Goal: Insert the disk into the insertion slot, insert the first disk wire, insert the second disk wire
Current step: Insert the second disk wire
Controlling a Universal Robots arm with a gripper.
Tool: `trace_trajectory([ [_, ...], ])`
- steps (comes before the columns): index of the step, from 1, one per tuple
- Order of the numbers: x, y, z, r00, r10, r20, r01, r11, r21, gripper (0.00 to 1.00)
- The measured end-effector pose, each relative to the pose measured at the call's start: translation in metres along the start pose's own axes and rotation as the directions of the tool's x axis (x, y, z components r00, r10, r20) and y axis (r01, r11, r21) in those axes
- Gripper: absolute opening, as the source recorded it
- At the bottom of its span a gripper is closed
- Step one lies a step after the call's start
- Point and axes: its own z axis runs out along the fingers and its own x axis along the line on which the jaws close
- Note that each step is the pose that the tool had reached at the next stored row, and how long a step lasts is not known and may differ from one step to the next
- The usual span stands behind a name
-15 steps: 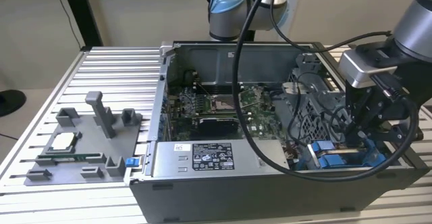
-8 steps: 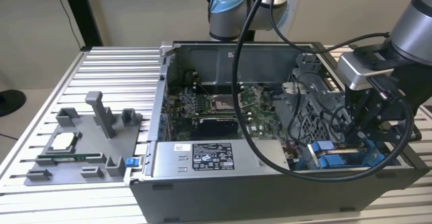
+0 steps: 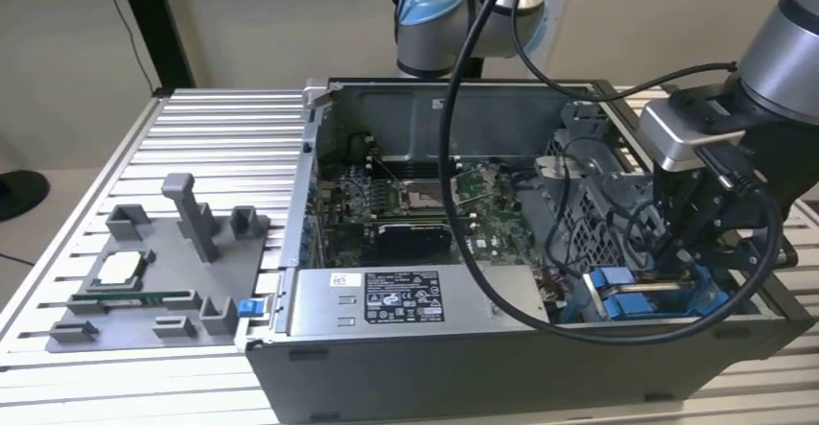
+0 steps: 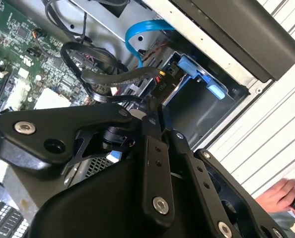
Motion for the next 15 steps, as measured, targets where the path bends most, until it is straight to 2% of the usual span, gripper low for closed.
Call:
trace_trajectory([
  [15,-0.0017,0.0008,0.0043,1.0,0.001,-0.0003,-0.001,1.0,0.0046,0.0],
])
